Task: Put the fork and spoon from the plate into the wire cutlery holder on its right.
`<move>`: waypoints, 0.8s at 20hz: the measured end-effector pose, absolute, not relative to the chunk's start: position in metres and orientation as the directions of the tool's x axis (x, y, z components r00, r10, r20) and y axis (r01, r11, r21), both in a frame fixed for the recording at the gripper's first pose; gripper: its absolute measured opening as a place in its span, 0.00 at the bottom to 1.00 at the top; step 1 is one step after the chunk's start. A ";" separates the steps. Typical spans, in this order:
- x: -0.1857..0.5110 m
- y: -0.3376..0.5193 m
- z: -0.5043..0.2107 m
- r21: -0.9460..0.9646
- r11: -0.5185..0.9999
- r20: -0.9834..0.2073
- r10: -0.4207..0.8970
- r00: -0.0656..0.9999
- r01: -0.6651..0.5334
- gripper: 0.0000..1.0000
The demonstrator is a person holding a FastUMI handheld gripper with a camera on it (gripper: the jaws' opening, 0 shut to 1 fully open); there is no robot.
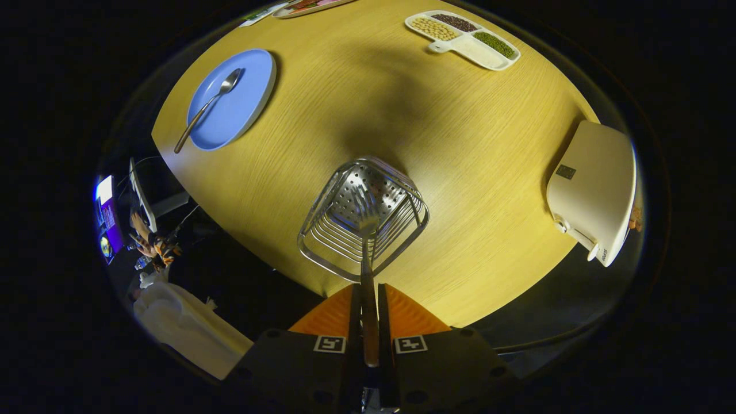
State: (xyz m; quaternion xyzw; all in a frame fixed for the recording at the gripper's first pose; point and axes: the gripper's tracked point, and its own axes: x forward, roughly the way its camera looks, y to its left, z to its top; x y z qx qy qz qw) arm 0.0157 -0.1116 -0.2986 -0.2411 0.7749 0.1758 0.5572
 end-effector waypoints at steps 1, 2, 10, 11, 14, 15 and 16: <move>0.020 -0.107 -0.297 0.005 0.823 -0.958 -0.159 -0.239 -0.568 0.17; 0.023 -0.101 -0.293 0.011 0.829 -0.967 -0.134 -0.218 -0.560 0.30; 0.030 -0.070 -0.253 0.050 0.875 -0.999 0.054 -0.005 -0.482 0.97; 0.028 -0.067 -0.248 0.055 0.881 -0.997 0.074 0.024 -0.471 0.97; 0.019 -0.053 -0.227 0.092 0.900 -0.982 0.152 0.108 -0.427 0.98; 0.017 -0.050 -0.218 0.100 0.906 -0.974 0.173 0.145 -0.412 0.98; 0.015 -0.048 -0.210 0.105 0.912 -0.965 0.191 0.181 -0.398 1.00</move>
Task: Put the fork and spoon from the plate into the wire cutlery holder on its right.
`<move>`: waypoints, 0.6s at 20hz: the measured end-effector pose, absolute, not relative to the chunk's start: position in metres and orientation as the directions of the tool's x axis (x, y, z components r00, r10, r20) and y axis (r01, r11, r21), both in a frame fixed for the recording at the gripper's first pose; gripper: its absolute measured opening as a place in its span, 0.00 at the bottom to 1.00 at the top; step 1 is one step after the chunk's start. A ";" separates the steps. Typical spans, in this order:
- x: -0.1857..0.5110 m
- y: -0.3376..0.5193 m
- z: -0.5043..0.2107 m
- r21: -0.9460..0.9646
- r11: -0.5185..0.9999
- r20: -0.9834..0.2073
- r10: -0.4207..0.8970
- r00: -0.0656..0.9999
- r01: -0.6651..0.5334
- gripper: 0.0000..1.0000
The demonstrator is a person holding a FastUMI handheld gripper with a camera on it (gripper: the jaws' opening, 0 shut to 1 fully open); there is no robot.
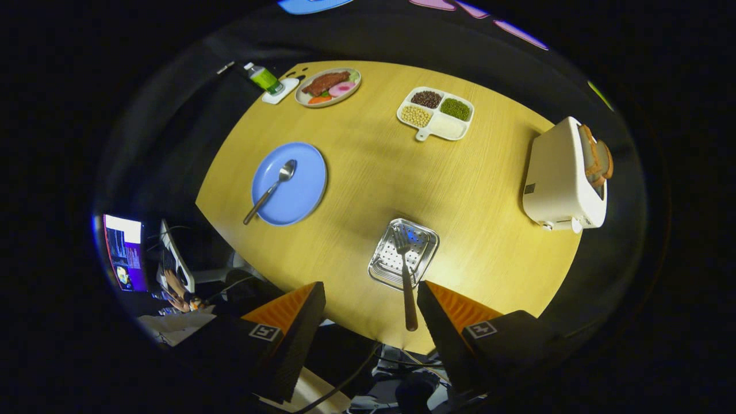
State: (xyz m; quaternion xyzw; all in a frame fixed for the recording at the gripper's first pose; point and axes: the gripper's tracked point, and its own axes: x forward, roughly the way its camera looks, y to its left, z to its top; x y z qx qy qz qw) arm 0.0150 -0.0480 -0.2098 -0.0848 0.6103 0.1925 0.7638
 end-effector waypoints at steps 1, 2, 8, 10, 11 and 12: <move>0.014 -0.048 -0.203 0.104 0.919 -0.955 0.199 0.218 -0.381 1.00; 0.013 -0.048 -0.196 0.100 0.927 -0.945 0.203 0.256 -0.362 1.00; 0.010 -0.014 -0.161 0.102 0.938 -0.831 0.264 0.490 -0.332 1.00; 0.004 0.009 -0.160 0.132 0.941 -0.792 0.289 0.537 -0.311 1.00; 0.002 0.023 -0.165 0.155 0.940 -0.776 0.306 0.552 -0.303 1.00; 0.000 0.034 -0.173 0.165 0.939 -0.770 0.313 0.555 -0.302 1.00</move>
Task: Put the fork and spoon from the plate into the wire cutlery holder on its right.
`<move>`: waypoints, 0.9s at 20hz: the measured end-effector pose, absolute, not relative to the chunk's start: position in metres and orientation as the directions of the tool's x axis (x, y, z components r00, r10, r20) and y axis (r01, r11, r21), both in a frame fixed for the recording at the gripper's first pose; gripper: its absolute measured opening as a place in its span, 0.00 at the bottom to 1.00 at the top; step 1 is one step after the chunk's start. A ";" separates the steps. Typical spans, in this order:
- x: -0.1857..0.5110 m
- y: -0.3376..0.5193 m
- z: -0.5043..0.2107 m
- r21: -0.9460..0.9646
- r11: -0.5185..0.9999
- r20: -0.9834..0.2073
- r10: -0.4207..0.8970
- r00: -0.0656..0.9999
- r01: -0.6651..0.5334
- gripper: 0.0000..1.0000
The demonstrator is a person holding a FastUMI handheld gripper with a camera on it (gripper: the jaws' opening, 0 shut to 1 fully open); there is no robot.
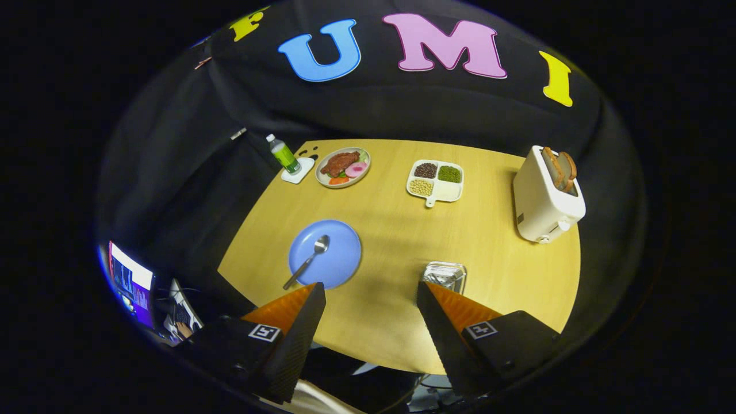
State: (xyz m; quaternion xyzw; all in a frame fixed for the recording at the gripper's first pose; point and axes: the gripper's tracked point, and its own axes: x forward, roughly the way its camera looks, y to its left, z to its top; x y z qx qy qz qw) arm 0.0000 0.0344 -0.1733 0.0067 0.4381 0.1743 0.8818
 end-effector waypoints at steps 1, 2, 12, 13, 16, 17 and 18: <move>-0.003 0.042 -0.182 0.161 0.939 -0.771 0.312 0.555 -0.304 1.00; -0.002 0.051 -0.191 0.156 0.939 -0.771 0.310 0.556 -0.308 0.99; 0.009 0.172 -0.289 0.211 0.914 -0.825 0.356 0.439 -0.346 1.00; 0.012 0.180 -0.300 0.211 0.915 -0.832 0.353 0.428 -0.344 1.00; 0.017 0.200 -0.337 0.207 0.925 -0.864 0.326 0.383 -0.320 1.00; 0.019 0.207 -0.347 0.214 0.928 -0.873 0.322 0.366 -0.306 1.00; 0.020 0.212 -0.356 0.219 0.930 -0.879 0.319 0.355 -0.295 0.99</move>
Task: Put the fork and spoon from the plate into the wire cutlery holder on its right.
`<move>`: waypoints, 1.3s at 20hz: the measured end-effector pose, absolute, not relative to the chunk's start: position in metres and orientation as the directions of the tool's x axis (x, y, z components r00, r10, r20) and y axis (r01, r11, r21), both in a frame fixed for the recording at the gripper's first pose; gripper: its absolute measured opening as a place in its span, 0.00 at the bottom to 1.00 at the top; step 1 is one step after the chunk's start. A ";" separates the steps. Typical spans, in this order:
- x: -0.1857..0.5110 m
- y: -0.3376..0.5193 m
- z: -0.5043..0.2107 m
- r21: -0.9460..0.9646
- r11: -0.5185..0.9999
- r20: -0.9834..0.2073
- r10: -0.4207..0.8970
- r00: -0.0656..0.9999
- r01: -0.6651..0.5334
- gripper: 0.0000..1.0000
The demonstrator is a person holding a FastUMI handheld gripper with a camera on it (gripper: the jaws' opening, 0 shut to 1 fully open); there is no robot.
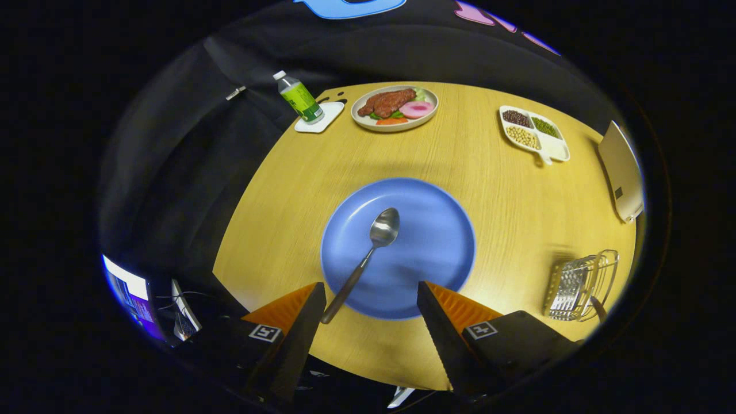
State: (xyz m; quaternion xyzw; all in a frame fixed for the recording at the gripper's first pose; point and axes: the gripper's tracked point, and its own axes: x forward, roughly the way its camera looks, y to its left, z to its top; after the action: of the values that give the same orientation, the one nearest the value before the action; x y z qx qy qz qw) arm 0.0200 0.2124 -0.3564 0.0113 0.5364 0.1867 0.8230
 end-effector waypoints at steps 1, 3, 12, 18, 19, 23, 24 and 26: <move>0.022 0.216 -0.366 0.210 0.934 -0.887 0.306 0.347 -0.287 1.00; 0.027 0.216 -0.381 0.176 0.943 -0.900 0.271 0.341 -0.284 1.00; 0.022 0.234 -0.420 0.184 0.953 -0.938 0.244 0.248 -0.243 0.72; 0.014 0.230 -0.431 0.185 0.955 -0.954 0.231 0.192 -0.232 0.24; 0.016 0.225 -0.429 0.172 0.958 -0.957 0.217 0.192 -0.228 0.20; 0.014 0.229 -0.431 0.221 0.944 -0.956 0.259 0.138 -0.244 0.14; 0.011 0.230 -0.431 0.240 0.937 -0.954 0.275 0.115 -0.254 0.14; 0.012 0.229 -0.431 0.259 0.925 -0.950 0.296 0.101 -0.278 0.14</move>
State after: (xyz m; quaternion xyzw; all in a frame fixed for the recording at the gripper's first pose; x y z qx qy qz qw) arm 0.0119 0.2287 -0.4311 0.0070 0.6420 0.1936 0.7418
